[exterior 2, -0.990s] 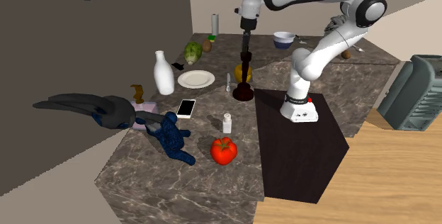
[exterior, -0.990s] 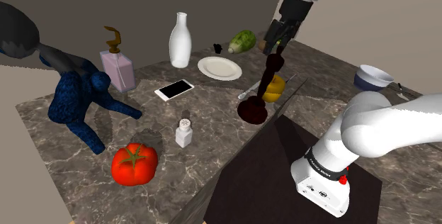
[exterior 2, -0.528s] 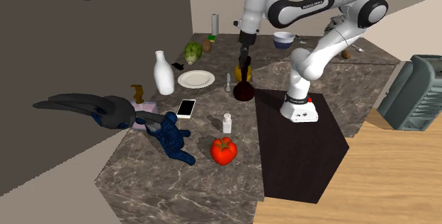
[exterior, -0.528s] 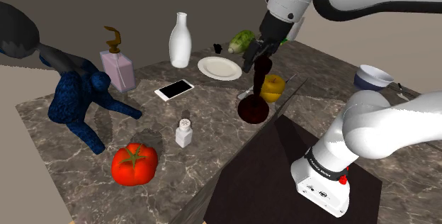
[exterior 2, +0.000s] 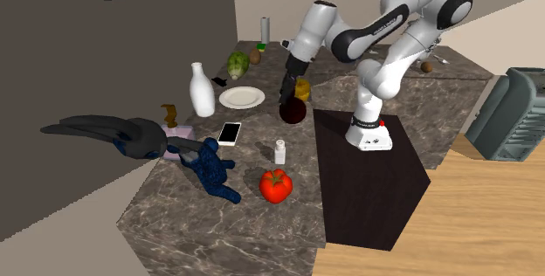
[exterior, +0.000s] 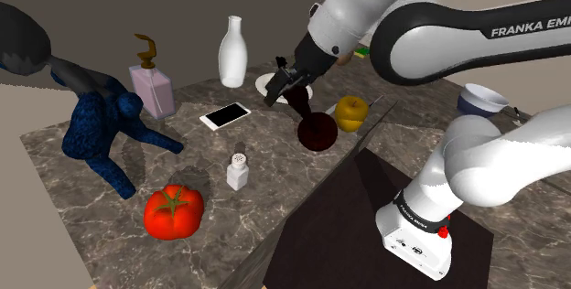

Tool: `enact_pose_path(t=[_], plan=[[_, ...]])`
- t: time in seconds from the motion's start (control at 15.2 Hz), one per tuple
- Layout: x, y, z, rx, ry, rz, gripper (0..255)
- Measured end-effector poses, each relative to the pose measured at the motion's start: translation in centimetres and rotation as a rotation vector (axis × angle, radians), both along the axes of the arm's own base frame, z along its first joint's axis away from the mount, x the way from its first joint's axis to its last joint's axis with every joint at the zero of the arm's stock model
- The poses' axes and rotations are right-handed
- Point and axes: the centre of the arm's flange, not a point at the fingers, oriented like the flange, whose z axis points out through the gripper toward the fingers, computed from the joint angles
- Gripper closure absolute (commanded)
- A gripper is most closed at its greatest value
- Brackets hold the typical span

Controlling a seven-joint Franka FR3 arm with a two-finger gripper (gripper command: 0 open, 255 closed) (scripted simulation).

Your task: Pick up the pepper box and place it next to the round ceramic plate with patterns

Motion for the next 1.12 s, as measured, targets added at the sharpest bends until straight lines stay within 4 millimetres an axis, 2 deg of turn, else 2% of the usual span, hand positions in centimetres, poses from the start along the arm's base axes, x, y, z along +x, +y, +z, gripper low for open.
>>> enact_pose_path(t=[0.07,0.33,0.53,0.73,0.92,1.12], plan=[[-0.5,1.0,-0.7,0.0,0.005,0.005,0],[0.1,5.5,-3.9,-0.004,0.016,0.033,0],[-1.1,8.8,-7.7,-0.026,0.055,0.046,0],[-1.4,11.5,-11.0,-0.081,0.124,0.047,0],[-1.2,12.5,-12.3,-0.088,0.128,0.05,0],[-1.0,12.7,-13.9,-0.089,0.129,0.051,0]])
